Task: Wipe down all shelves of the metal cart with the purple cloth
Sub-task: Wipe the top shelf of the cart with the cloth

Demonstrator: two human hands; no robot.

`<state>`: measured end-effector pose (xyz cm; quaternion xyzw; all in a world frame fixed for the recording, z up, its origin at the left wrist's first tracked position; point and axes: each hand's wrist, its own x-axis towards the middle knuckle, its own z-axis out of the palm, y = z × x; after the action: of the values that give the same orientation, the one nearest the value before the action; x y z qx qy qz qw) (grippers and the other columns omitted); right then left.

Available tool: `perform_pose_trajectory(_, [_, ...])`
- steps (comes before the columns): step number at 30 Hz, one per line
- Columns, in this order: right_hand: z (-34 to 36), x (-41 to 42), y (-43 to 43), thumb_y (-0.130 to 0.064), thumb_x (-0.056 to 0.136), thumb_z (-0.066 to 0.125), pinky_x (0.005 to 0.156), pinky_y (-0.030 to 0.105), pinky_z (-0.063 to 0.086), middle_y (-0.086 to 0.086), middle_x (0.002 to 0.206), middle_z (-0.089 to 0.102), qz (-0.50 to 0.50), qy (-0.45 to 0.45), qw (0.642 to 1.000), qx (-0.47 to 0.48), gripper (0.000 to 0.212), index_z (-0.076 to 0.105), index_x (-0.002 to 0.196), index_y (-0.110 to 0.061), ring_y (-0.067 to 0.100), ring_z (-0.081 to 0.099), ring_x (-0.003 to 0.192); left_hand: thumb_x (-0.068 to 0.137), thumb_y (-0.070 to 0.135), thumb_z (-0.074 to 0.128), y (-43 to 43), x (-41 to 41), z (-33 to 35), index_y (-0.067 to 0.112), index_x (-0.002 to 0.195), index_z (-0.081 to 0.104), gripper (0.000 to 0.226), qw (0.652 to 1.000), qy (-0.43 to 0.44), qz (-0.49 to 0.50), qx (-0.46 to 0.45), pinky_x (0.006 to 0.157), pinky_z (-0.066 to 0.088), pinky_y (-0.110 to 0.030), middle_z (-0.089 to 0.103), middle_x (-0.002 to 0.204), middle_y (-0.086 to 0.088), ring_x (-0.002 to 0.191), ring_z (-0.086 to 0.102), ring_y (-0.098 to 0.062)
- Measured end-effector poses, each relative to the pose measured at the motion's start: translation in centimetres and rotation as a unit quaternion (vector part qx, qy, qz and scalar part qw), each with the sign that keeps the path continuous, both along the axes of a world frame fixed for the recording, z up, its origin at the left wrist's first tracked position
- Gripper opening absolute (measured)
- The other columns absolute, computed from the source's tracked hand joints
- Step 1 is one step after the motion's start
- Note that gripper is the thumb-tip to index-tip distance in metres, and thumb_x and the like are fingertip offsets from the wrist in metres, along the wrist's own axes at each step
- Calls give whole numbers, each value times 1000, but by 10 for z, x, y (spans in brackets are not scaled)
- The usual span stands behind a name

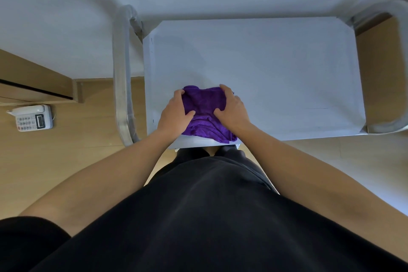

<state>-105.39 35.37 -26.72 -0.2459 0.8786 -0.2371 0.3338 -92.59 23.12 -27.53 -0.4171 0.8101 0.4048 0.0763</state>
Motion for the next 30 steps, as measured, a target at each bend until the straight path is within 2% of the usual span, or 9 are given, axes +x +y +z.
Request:
perform_pose_trajectory(3, [4, -6, -4, -27, 82, 54, 74, 36, 49, 12, 129, 38, 15, 64, 995, 69, 73, 22, 147, -34, 29, 44, 111, 96, 27, 59, -6, -2, 2, 19, 148, 27, 61, 1000, 3, 14, -25, 98, 51, -41, 54, 132, -12, 114, 61, -29])
perform_pose_trajectory(7, [2, -19, -10, -36, 81, 60, 97, 48, 44, 4, 148, 25, 115, 132, 980, 96, 81, 18, 149, -27, 33, 28, 131, 97, 32, 57, -18, -9, 3, 19, 150, 29, 61, 996, -40, -37, -69, 103, 44, -37, 40, 132, -17, 121, 47, -31])
perform_pose_trajectory(11, [0, -19, -13, -38, 84, 60, 102, 46, 36, 8, 135, 46, 174, 126, 969, 120, 72, 26, 146, -24, 32, 39, 124, 95, 31, 60, -15, -19, 4, 11, 132, 47, 44, 996, -50, -50, -58, 102, 41, -37, 43, 127, -16, 118, 46, -30])
perform_pose_trajectory(14, [-2, -16, -12, -34, 84, 59, 98, 41, 38, 8, 124, 49, 161, 104, 976, 108, 48, 49, 129, -21, 29, 42, 116, 94, 21, 60, -12, -23, 8, 10, 119, 49, 30, 998, -29, -48, -42, 91, 49, -37, 53, 115, -13, 105, 56, -28])
perform_pose_trajectory(17, [-2, -17, -11, -24, 81, 60, 90, 39, 45, 10, 116, 50, 140, 72, 986, 60, 33, 57, 112, -13, 28, 45, 108, 92, 8, 58, -11, -22, 17, 13, 106, 46, 19, 998, 10, -48, -29, 81, 54, -39, 59, 98, -7, 89, 61, -26])
perform_pose_trajectory(20, [6, -21, -9, -9, 80, 57, 68, 38, 49, 8, 99, 53, 112, 98, 989, -23, 18, 57, 97, -10, 25, 54, 86, 89, 0, 59, -10, -21, 27, 16, 105, 44, 27, 995, 78, -30, -52, 80, 54, -36, 60, 98, -5, 88, 61, -24])
perform_pose_trajectory(23, [13, -22, 6, -7, 79, 58, 56, 33, 44, 6, 90, 54, 185, 192, 961, -73, 14, 57, 92, -11, 22, 51, 80, 84, -3, 66, -10, -14, 35, 11, 128, 45, 51, 982, 138, -86, -94, 93, 48, -33, 64, 111, -7, 103, 61, -24])
perform_pose_trajectory(27, [6, -14, 36, -24, 78, 66, 58, 34, 47, -5, 83, 50, 324, 125, 937, -40, 15, 52, 84, -19, 18, 50, 77, 78, 14, 75, -6, 12, 22, 16, 138, 41, 69, 976, 84, -188, -64, 95, 47, -38, 58, 117, -6, 107, 54, -26])
perform_pose_trajectory(30, [4, -7, 46, -47, 78, 63, 66, 32, 50, -10, 84, 56, 292, 81, 952, -34, 24, 57, 86, -24, 13, 54, 78, 77, 32, 78, 4, 29, 13, 15, 138, 39, 74, 978, 86, -187, -28, 100, 47, -35, 54, 129, -6, 115, 54, -24])
